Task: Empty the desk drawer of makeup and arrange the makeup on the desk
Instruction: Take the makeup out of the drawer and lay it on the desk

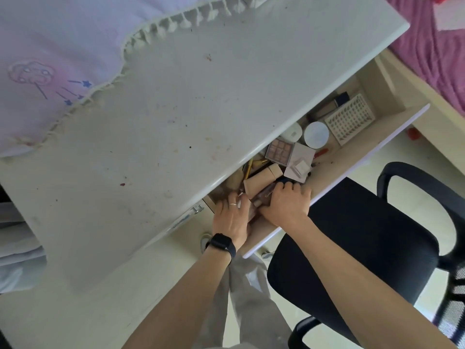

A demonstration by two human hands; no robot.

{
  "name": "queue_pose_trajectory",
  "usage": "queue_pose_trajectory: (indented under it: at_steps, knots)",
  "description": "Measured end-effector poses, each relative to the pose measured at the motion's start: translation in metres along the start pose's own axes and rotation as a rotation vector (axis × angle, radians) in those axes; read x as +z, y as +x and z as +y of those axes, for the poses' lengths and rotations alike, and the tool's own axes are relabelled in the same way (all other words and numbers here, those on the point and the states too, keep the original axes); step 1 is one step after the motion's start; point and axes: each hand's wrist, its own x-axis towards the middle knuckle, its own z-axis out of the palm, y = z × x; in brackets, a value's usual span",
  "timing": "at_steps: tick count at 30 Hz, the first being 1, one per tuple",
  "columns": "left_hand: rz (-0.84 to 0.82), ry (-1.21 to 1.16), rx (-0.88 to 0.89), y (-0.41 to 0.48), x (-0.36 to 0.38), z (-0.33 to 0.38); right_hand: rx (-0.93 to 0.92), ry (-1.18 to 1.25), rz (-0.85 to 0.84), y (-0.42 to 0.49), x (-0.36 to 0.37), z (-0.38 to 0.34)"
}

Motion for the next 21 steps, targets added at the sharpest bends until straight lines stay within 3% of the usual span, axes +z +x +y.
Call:
queue_pose_trajectory:
  at_steps: [5,10,14,17,21]
  knots:
    - [-0.092,-0.236,0.008,-0.001,-0.009,-0.004,-0.018,0.15,0.069,-0.015,-0.021,0.028]
    - [-0.052,-0.571,0.018,-0.018,-0.049,-0.012,-0.016,0.884,0.068,-0.047,-0.049,0.043]
    - [0.08,-0.748,0.02,-0.038,-0.081,-0.032,-0.071,1.286,0.046,-0.067,-0.078,0.033]
    - [0.197,-0.751,-0.011,-0.05,-0.099,-0.061,-0.096,1.375,0.053,-0.072,-0.092,0.011]
    - [0.318,-0.81,-0.129,-0.053,-0.114,-0.128,-0.175,1.279,0.079,-0.066,-0.113,-0.042]
